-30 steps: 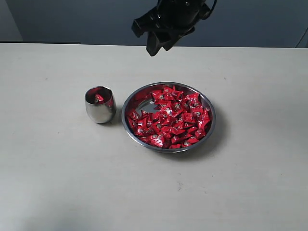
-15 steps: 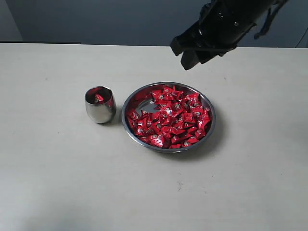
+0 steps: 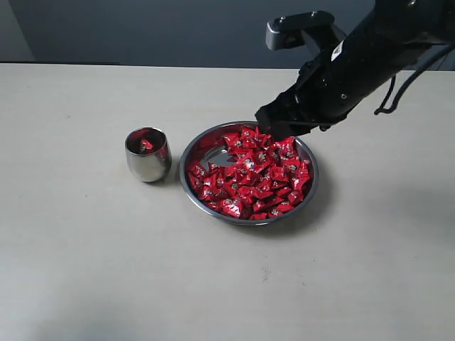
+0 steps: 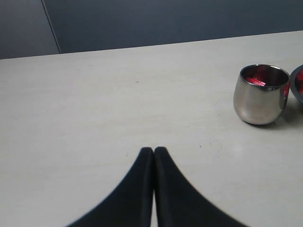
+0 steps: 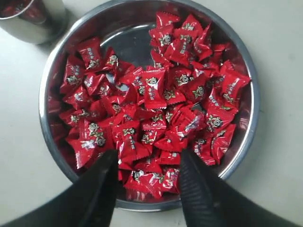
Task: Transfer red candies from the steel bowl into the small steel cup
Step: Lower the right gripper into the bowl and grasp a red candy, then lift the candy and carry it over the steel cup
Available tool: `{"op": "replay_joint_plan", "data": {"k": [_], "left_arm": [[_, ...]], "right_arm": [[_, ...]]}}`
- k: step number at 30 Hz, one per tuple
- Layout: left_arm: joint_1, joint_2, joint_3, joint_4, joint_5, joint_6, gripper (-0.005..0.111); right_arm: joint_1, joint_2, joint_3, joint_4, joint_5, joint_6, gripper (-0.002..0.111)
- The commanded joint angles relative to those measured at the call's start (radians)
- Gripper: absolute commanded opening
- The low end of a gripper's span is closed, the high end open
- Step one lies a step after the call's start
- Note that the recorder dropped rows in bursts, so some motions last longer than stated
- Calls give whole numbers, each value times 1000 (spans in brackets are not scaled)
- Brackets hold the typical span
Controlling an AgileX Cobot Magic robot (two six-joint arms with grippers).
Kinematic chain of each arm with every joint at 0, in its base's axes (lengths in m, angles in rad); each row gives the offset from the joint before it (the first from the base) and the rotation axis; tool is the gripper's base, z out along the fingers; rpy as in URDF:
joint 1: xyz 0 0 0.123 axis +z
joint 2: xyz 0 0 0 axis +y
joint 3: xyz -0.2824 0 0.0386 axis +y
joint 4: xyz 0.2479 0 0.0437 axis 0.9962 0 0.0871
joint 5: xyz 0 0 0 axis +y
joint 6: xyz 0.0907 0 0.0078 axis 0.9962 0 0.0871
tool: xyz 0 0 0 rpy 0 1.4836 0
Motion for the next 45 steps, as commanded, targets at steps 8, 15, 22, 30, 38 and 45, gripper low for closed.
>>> {"op": "replay_joint_plan", "data": {"k": [8,15,22,30,38,45], "left_arm": [[-1,-5,-8,2,-6,-2,0],[-1,-5,-8,2,-6,-2,0],[-1,-5,-8,2,-6,-2,0],[-1,-5,-8,2,-6,-2,0],[-1,-5,-8,2,-6,-2,0],[-1,-5,-8,2,-6,-2,0]], "right_arm": [[-26,232,2,16,-167,-71,41],[-42,298,-40,-11,-229,-69,41],[-42,404,-136,-11,-228,-69,41],[-42,464,-182,-9,-215,-69,27],[-42,430,-182,-11,-189,-69,0],[-42,351,-182,-11,-165,-69,0]]}}
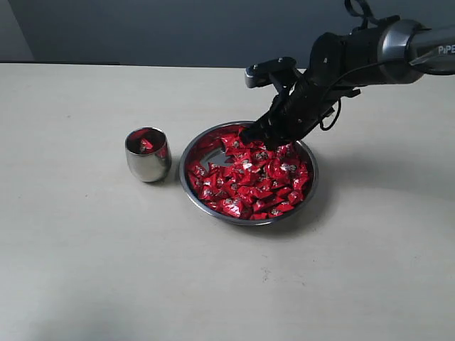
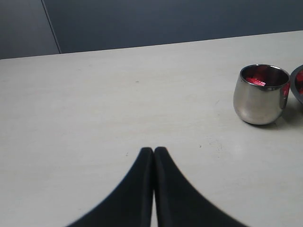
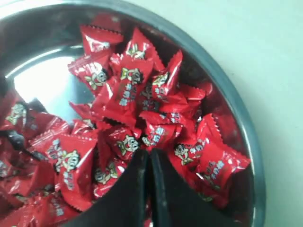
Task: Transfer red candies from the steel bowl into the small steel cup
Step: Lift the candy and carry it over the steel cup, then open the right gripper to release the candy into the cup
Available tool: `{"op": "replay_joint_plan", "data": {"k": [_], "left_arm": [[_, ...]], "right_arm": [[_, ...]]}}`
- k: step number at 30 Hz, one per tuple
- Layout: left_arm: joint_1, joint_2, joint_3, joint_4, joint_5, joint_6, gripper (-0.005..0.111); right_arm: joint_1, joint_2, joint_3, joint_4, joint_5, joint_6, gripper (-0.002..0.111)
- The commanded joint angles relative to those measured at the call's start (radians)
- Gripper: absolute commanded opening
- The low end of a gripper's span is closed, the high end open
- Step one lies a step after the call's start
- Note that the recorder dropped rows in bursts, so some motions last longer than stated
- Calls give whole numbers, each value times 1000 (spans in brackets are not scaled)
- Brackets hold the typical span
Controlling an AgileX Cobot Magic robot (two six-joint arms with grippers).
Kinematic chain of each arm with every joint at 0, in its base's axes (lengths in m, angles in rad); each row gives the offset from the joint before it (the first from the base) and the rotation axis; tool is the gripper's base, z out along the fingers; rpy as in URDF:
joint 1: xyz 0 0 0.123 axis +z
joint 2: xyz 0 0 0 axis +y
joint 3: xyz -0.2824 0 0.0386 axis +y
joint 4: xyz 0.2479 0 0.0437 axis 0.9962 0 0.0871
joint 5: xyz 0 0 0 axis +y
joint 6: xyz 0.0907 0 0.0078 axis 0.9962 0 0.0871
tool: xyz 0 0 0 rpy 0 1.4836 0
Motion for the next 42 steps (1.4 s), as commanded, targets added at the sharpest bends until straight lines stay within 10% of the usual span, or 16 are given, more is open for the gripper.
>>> {"op": "replay_joint_plan", "data": {"k": [1,19,42], "left_arm": [[-1,-5,-8,2,-6,-2,0],[-1,-5,-8,2,-6,-2,0],[-1,-5,-8,2,-6,-2,0]], "right_arm": [[-6,-64,-6,-4,20,-4,0],[85,-141,-72,476,127,-263,0],[197,209,-508,475,246,-153,0]]}}
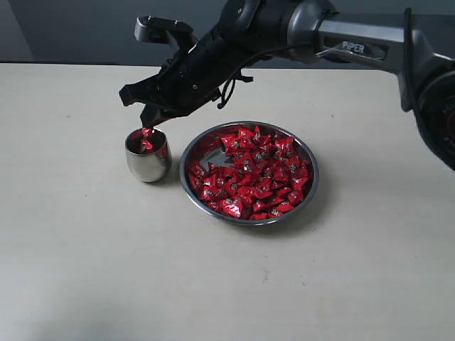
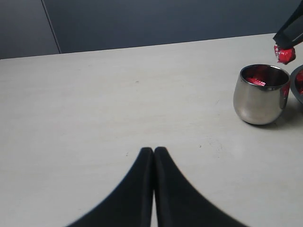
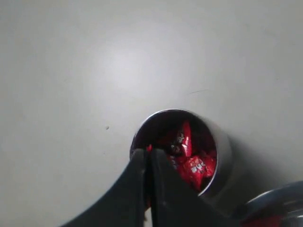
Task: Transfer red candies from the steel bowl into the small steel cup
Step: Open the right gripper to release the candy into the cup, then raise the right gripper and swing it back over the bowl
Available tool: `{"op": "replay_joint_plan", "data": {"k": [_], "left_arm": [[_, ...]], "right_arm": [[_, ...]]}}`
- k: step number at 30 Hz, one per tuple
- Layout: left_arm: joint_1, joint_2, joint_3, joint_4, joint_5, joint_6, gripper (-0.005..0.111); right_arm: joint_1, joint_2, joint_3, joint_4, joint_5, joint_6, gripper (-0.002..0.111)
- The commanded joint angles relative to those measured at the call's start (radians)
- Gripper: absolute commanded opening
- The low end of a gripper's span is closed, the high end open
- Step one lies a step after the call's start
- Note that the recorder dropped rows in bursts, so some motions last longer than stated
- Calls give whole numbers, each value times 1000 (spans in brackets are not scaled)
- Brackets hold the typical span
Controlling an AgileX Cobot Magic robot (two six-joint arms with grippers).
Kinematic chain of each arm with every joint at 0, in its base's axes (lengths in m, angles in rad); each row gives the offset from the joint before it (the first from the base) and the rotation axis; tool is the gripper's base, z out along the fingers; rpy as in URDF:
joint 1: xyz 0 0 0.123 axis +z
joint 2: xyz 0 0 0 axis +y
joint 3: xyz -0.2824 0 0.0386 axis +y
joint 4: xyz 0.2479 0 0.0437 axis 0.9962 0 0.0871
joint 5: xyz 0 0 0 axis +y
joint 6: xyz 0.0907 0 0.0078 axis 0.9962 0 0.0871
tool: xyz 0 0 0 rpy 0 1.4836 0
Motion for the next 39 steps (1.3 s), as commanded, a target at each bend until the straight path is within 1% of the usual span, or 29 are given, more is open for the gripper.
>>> {"op": "replay_joint_plan", "data": {"k": [1,9,11,12,13,17,18,21,24,27,29,31,35,38,39], "left_arm": [[-1,-5,-8,2,-6,-2,0],[-1,-5,-8,2,-6,-2,0],[-1,-5,-8,2,-6,-2,0],[-1,-5,-8,2,-6,-2,0],[-1,-5,-8,2,-6,-2,0],[-1,-5,-8,2,-6,-2,0],[-1,-5,-8,2,-6,-2,0],[-1,-5,-8,2,-6,-2,0],[-1,-5,-8,2,-6,-2,0],[-1,-5,-8,2,-6,-2,0],[-1,-5,-8,2,-6,-2,0],[-1,-5,-8,2,-6,-2,0],[-1,-5,-8,2,-6,-2,0],[-1,-5,-8,2,-6,-2,0],[-1,-5,-8,2,-6,-2,0]], "right_arm": [[1,37,-31,-6,7,3,0],[2,44,-31,-7,-69,3,0],[2,51,-31,-7,-78,3,3],[2,56,-31,-7,-78,3,7],[2,60,-31,-2,-78,3,13],[2,72,-31,7,-78,3,45],[2,69,-31,7,-76,3,49],[0,20,-31,-18,-44,3,49],[-6,-47,-31,-81,16,6,49],[-11,-119,-31,-224,123,58,49],[-11,-166,-28,-386,187,146,49],[-13,-199,-28,-507,227,193,49],[-42,-235,-28,-531,269,194,49],[-87,-277,30,-527,249,194,49],[-115,-302,78,-527,228,189,49]]}}
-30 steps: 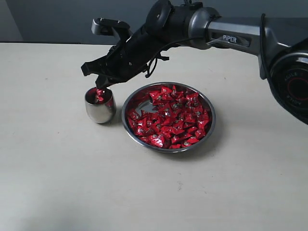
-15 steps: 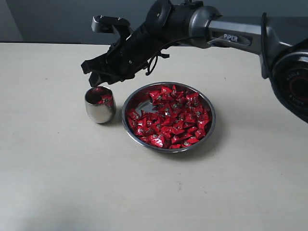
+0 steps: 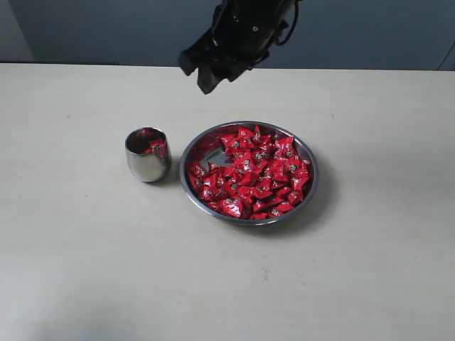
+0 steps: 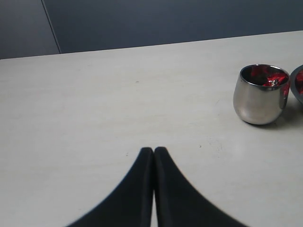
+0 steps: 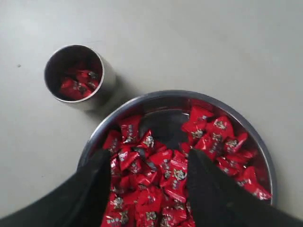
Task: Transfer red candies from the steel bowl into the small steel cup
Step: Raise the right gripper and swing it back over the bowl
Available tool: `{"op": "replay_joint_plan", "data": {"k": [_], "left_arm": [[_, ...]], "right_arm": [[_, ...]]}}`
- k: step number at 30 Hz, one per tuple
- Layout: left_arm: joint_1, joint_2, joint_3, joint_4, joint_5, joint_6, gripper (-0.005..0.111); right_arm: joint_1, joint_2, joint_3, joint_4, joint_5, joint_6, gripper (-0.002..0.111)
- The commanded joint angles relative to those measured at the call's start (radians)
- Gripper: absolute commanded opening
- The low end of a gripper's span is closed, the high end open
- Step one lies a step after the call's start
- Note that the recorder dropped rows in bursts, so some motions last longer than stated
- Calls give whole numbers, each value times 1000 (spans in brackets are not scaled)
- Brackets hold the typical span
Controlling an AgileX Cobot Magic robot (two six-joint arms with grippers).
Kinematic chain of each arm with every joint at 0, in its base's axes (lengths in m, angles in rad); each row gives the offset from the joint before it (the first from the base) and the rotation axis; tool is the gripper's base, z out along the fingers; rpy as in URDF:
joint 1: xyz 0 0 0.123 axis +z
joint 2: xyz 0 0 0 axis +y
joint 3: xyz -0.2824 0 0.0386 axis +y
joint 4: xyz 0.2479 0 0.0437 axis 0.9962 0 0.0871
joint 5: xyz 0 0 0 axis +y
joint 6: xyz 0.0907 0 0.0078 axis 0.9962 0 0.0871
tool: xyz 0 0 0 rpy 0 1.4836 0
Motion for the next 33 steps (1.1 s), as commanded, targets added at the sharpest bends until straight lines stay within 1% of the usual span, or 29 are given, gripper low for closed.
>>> {"op": "replay_joint_plan", "data": {"k": [1,4,8,11,18,23,33], "left_arm": [[-1,-5,-8,2,-6,-2,0],[-1,-5,-8,2,-6,-2,0],[-1,-5,-8,2,-6,-2,0],[-1,-5,-8,2,-6,-2,0],[-1,-5,-8,2,-6,-2,0],[-1,-5,-8,2,-6,-2,0],[-1,-5,-8,2,-6,-2,0]], "right_arm": [[-76,-77,116,-9,-47,-1,49],[-141,-162,270,-2,-141,-5,49],[-177,-241,383,-2,-227,-23,49],[-196,-294,461,-4,-293,-23,49],[-196,-406,609,-23,-433,-23,49],[-196,-448,655,-23,-463,-23,49],[-196,-456,658,-21,-467,-23,49]]}}
